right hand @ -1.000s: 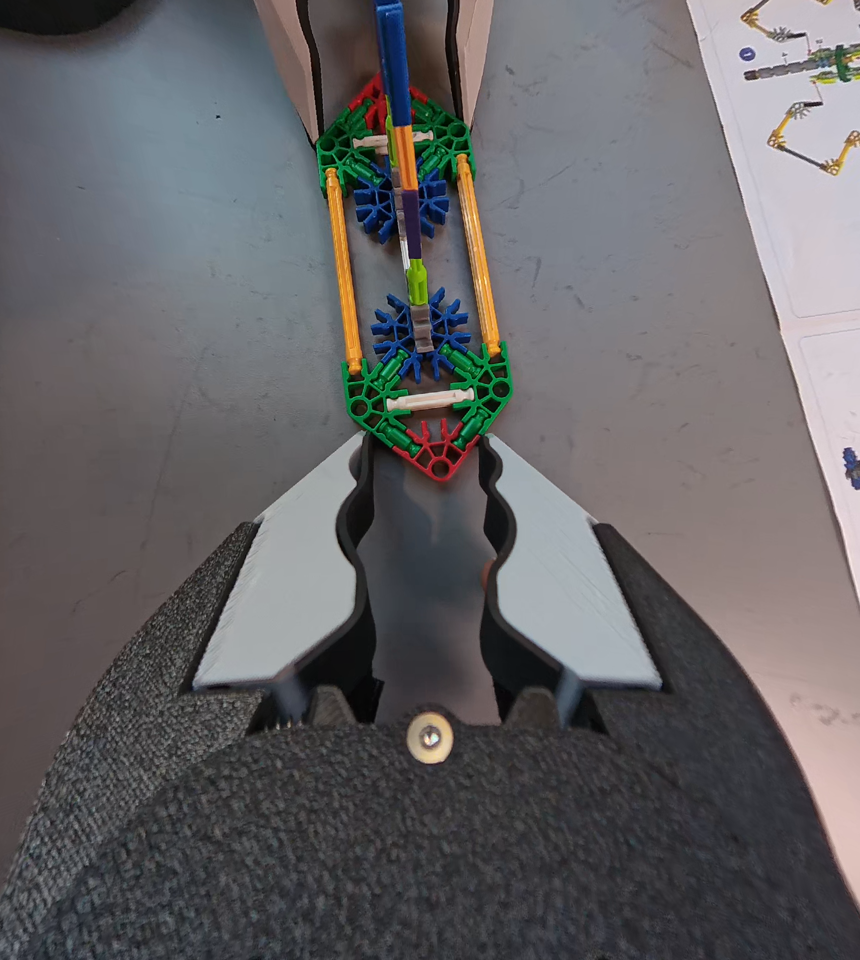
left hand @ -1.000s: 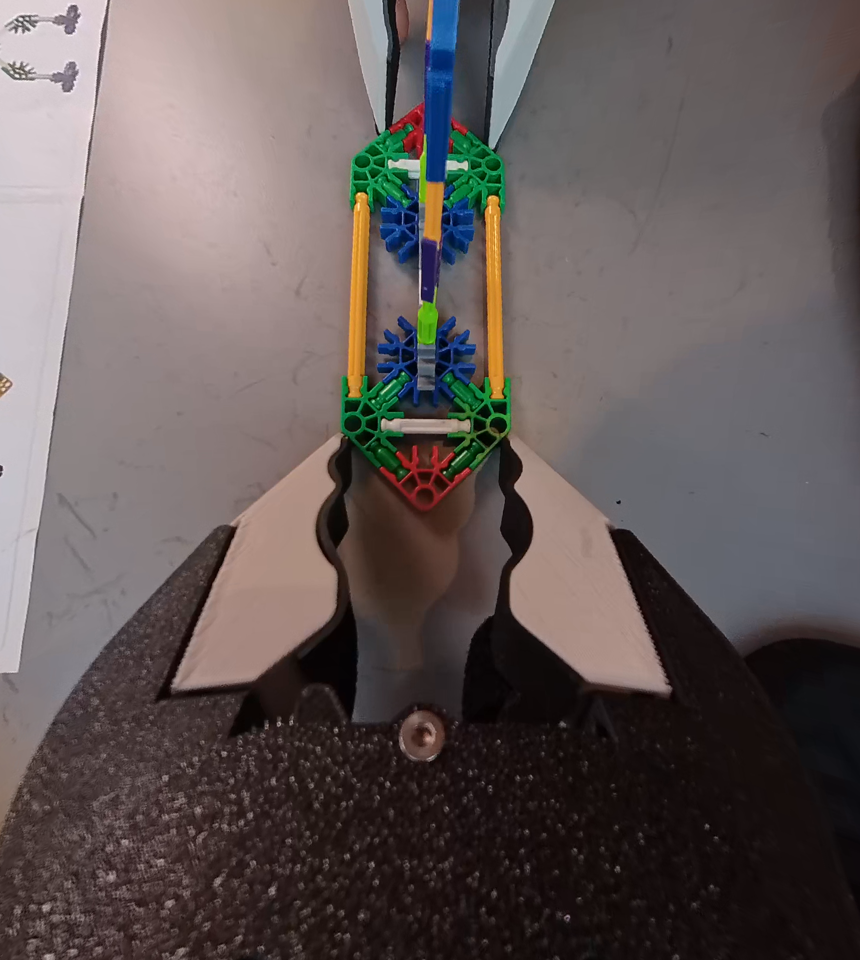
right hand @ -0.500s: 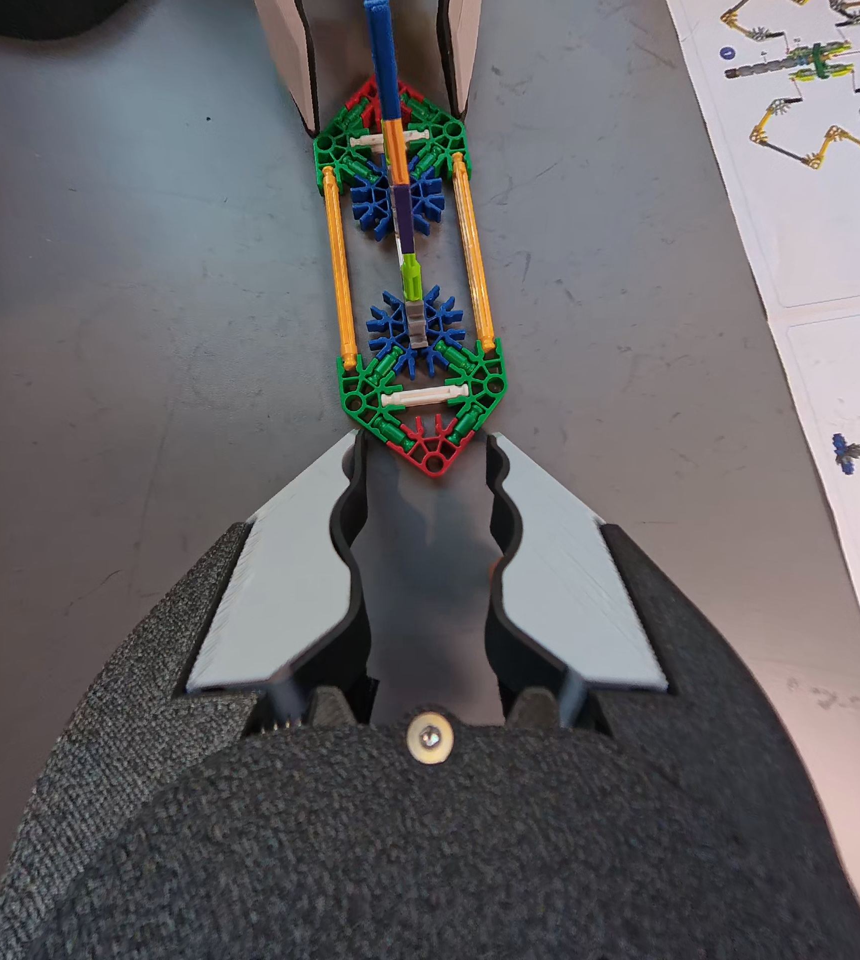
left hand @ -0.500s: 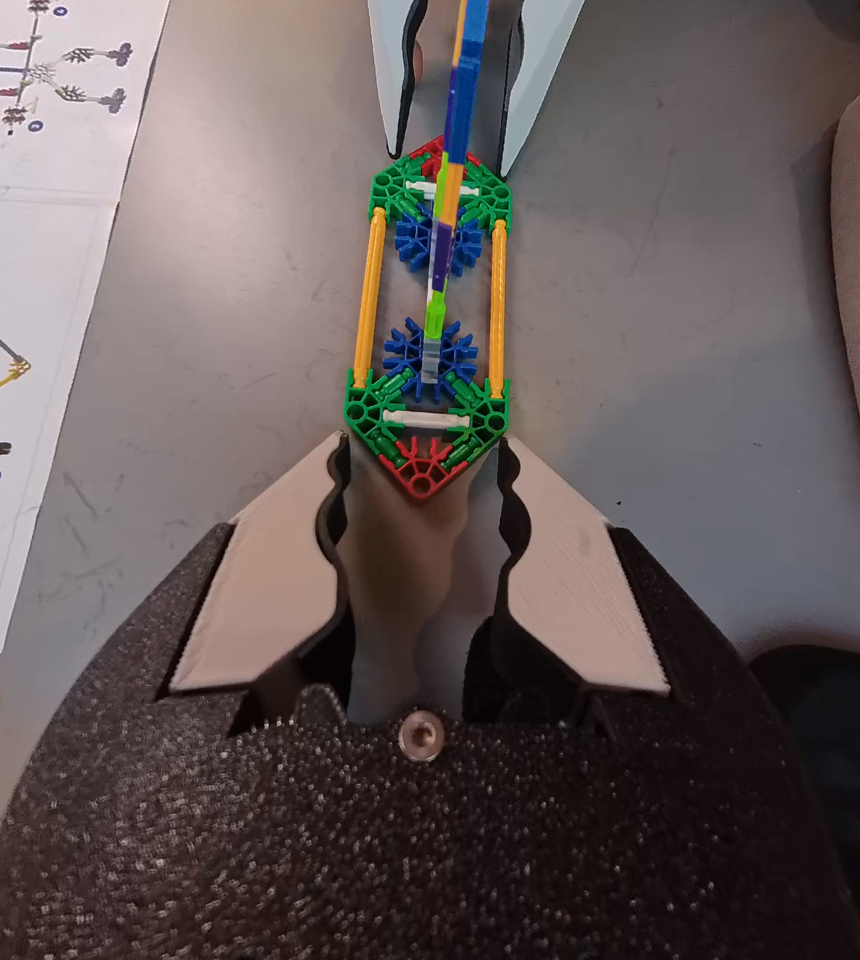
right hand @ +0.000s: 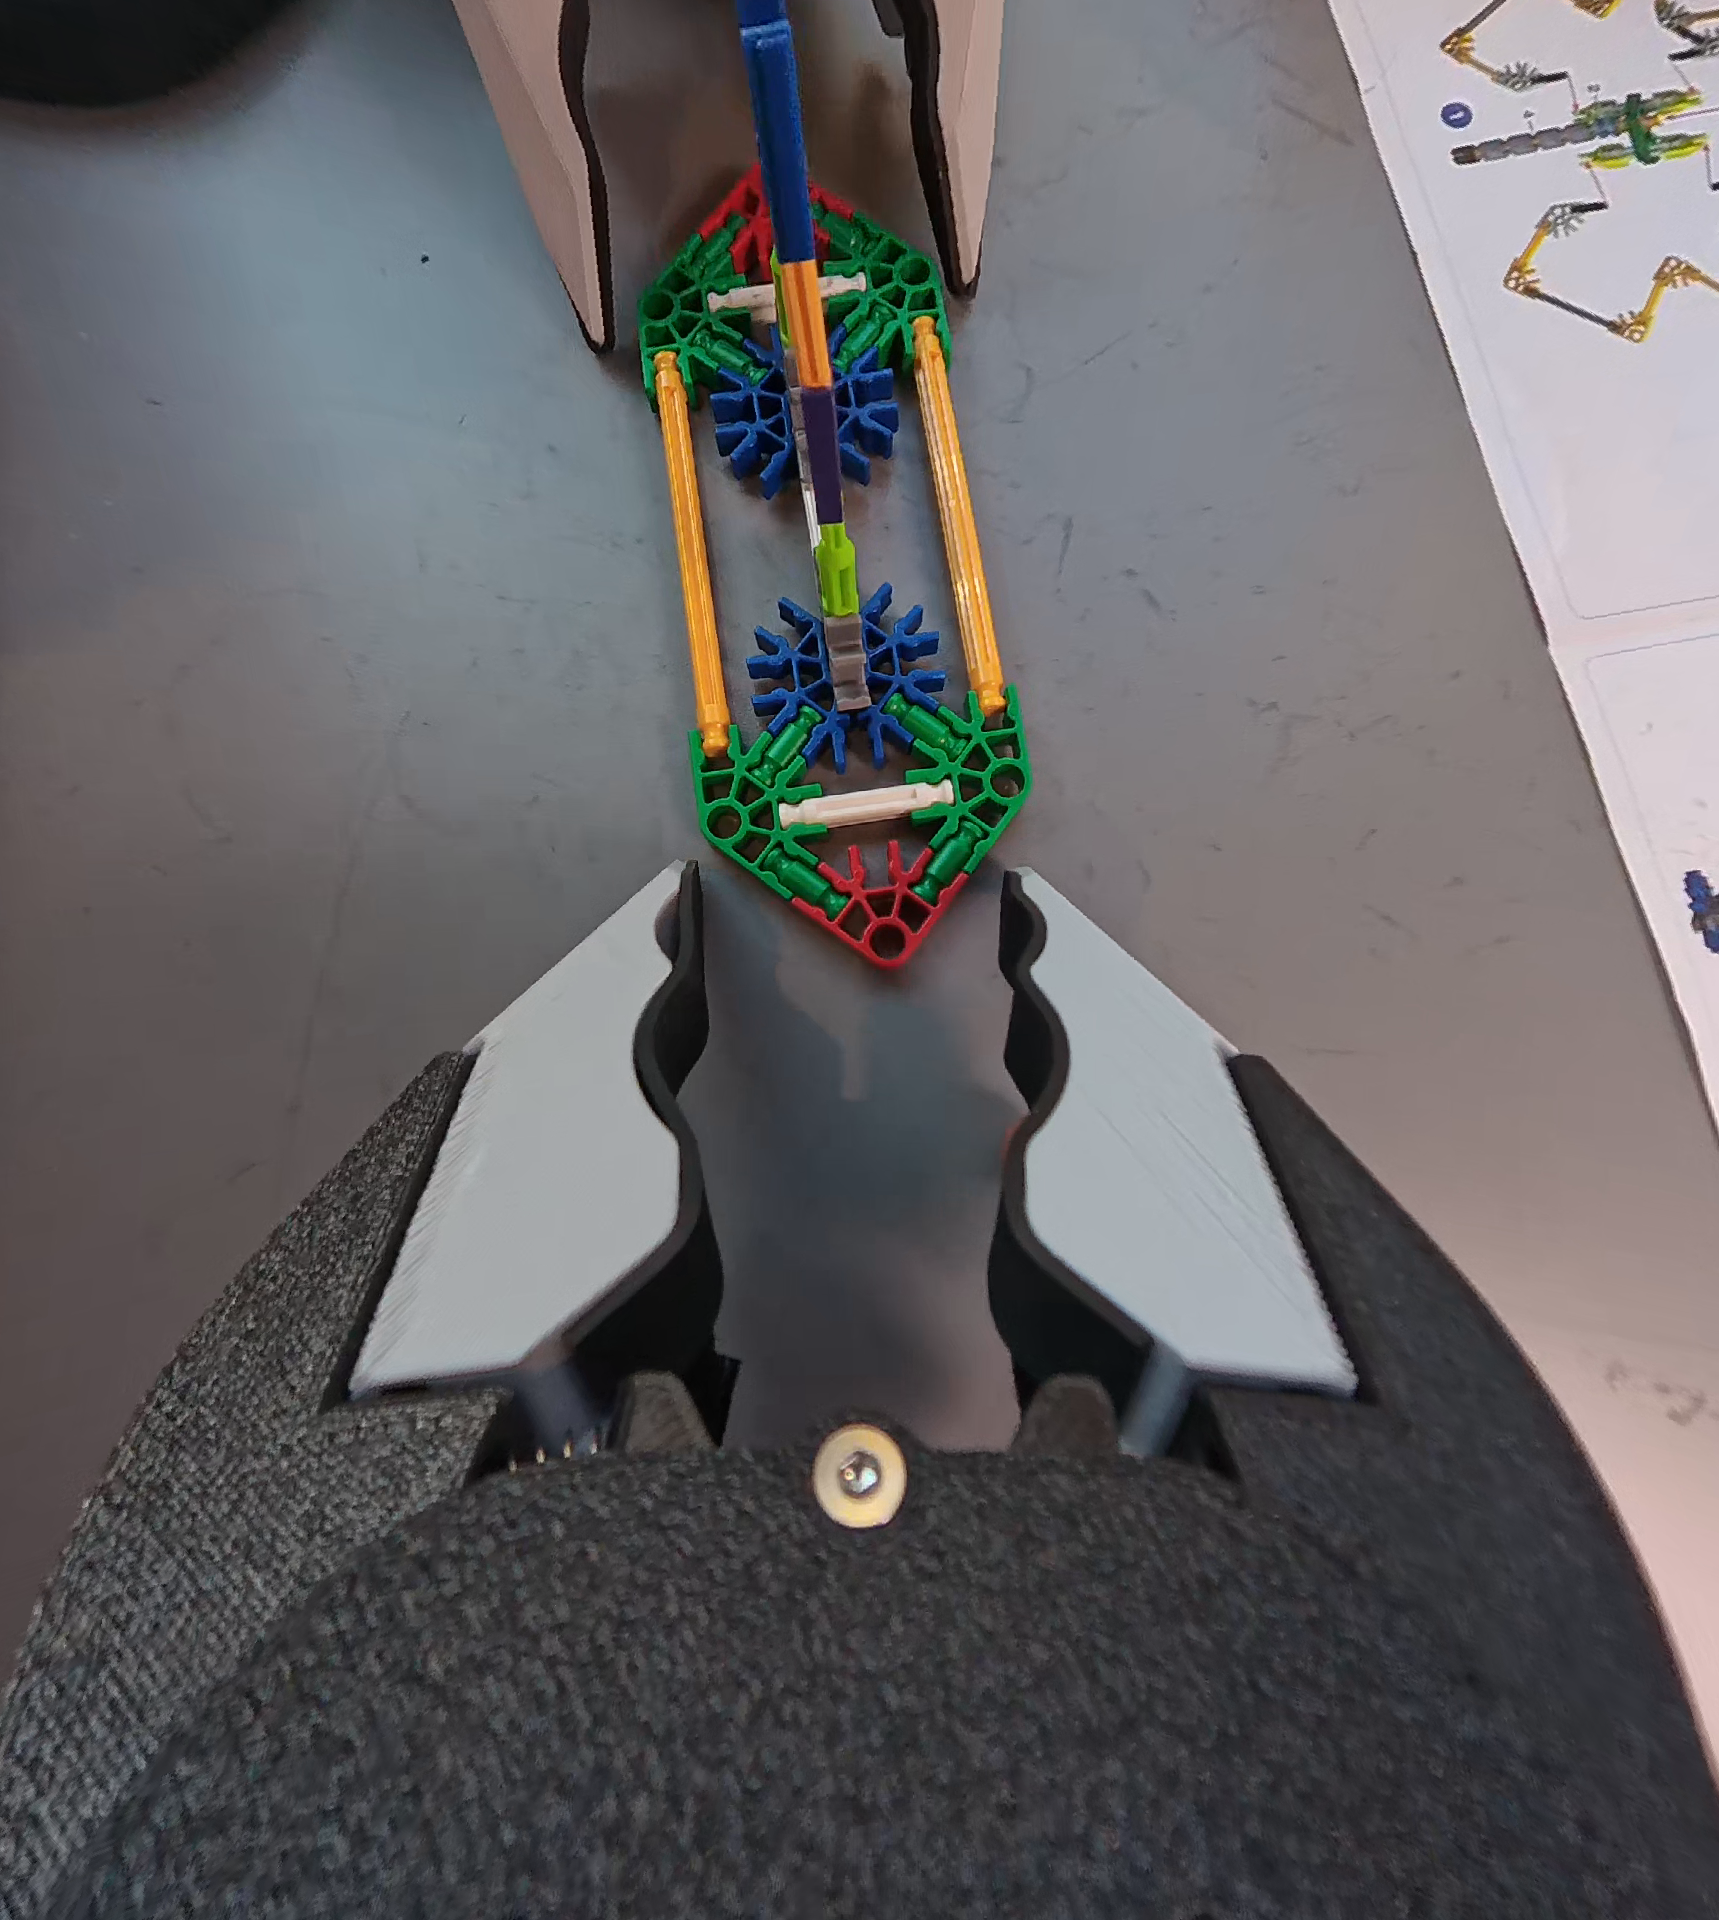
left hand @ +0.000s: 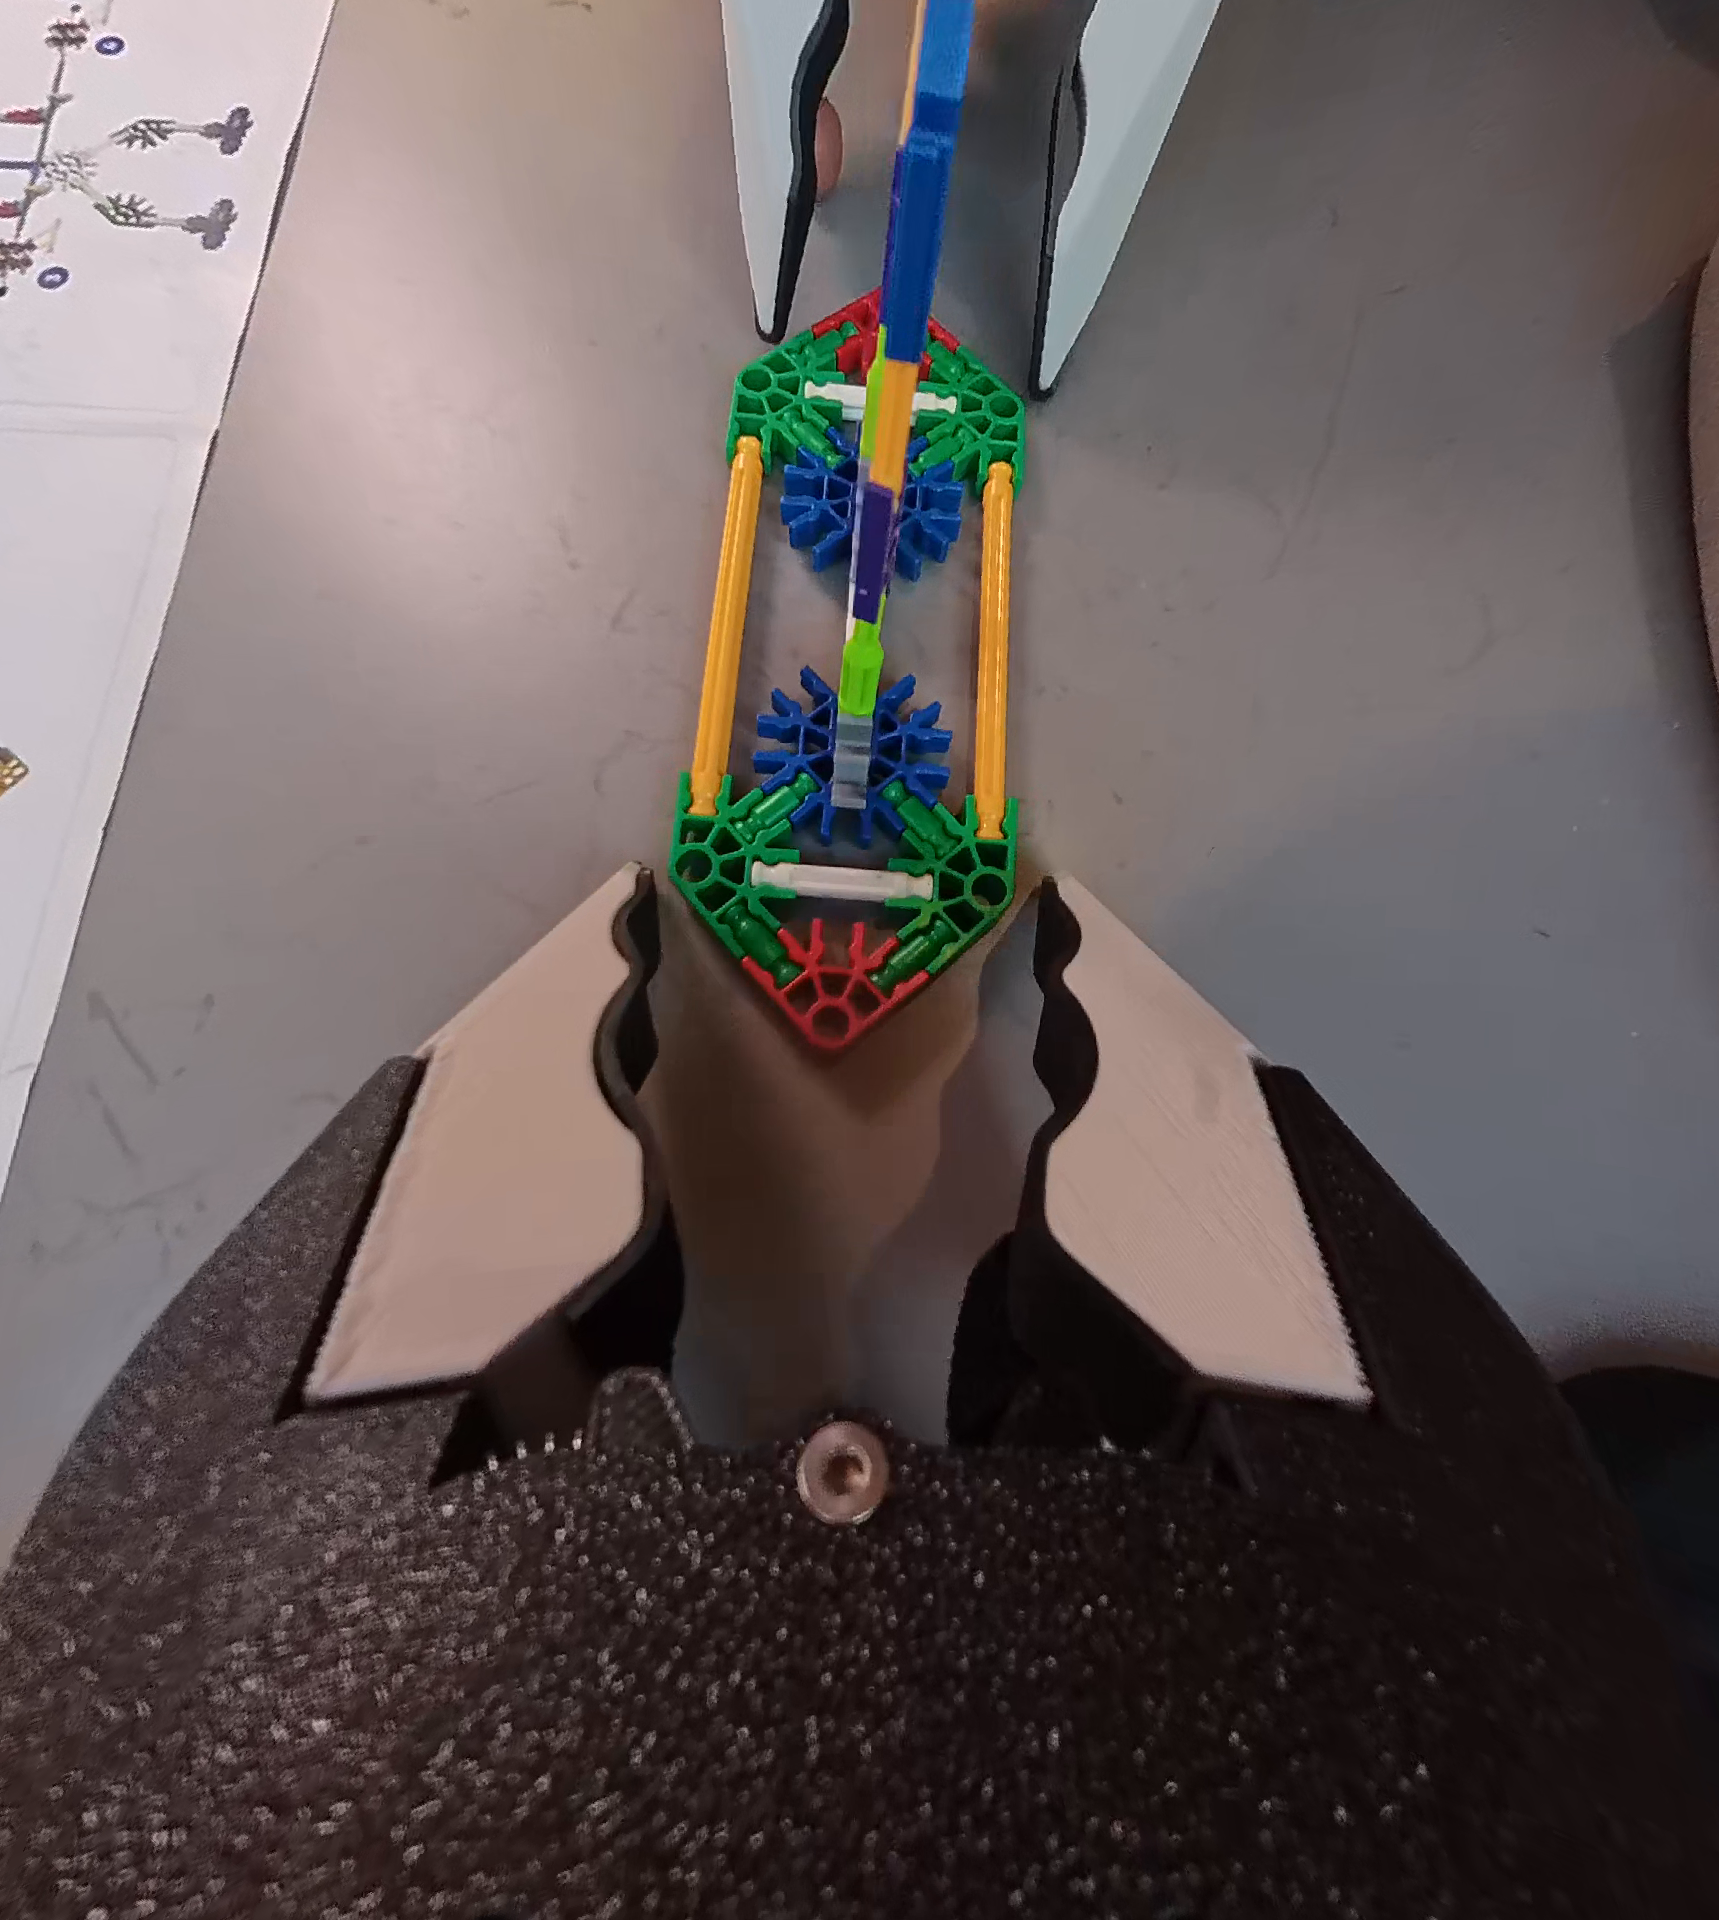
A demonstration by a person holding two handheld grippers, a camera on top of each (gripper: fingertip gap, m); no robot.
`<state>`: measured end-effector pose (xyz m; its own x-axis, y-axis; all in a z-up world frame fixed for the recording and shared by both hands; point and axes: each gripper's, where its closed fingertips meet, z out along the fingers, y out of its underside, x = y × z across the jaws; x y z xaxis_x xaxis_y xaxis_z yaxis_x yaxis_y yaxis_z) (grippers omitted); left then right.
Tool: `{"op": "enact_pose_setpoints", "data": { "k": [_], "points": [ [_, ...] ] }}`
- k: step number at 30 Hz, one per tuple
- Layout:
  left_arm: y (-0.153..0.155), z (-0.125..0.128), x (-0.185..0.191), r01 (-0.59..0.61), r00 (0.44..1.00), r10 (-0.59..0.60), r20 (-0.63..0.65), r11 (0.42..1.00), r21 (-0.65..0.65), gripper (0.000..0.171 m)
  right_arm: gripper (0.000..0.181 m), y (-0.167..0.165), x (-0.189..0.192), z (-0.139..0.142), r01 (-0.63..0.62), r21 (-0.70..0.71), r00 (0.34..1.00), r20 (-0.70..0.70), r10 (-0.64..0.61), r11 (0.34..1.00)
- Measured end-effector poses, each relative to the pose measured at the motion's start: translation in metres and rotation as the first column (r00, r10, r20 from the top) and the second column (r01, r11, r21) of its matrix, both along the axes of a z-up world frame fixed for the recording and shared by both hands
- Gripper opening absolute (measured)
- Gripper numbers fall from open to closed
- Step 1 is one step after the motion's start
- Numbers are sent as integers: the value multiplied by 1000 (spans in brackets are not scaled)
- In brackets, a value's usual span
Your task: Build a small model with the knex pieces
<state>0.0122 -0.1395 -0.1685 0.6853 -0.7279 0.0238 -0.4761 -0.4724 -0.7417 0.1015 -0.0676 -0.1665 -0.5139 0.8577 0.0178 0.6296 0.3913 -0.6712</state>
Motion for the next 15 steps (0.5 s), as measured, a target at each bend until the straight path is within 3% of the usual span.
{"op": "enact_pose_setpoints", "data": {
  "k": [3,15],
  "points": [
    [1,0,2,4,1000,-4,7,1000,4,65,55,-1,-2,0,1,5,1000,-3,-1,1000],
    [1,1,1,-5,1000,5,9,1000,0,65,35,10,2,2,19,41,1000,-9,-19,999]
  ]
}}
